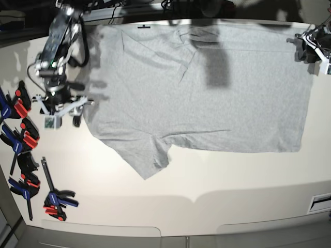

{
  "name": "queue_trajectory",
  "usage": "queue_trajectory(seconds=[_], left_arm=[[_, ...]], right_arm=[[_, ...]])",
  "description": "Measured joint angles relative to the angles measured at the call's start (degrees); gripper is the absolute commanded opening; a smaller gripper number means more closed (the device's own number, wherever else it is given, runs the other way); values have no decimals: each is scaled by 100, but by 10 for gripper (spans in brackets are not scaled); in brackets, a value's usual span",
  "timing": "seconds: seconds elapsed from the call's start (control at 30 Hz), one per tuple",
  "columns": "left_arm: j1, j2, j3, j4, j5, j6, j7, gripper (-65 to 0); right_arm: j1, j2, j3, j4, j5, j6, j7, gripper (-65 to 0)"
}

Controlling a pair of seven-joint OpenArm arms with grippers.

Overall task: Fold the T-shirt properly
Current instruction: 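Move the right gripper to the shirt's side edge near the hem and grasp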

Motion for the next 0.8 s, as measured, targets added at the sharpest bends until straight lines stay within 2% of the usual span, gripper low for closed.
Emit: queue_trajectory(seconds=[0.1,0.33,0.43,0.53,0.67,0.8], left_arm=[[-2,-4,-2,0,146,68,-4,-458],[4,-2,-4,-2,153,87,-4,-458],[7,13,-4,-2,153,87,-4,-458],[9,15,-4,-2,153,90,-72,-458],[7,13,-4,-2,155,92,-96,-458],[4,13,-4,-2,153,92,-205,-458]], right_arm=[[793,306,7,-1580,380,20,-79,-272],[2618,994,4,-4881,1517,1285,-321,-273],[3077,1121,13,-5917,1554,1447,-479,-273],[3281,1172,31,-6328,1707,1620,-695,-273],[3150,1056,-131,-6349,2398,1912,-957,-273],[3198,979,-525,-6341,2444,1932,-1032,-276]])
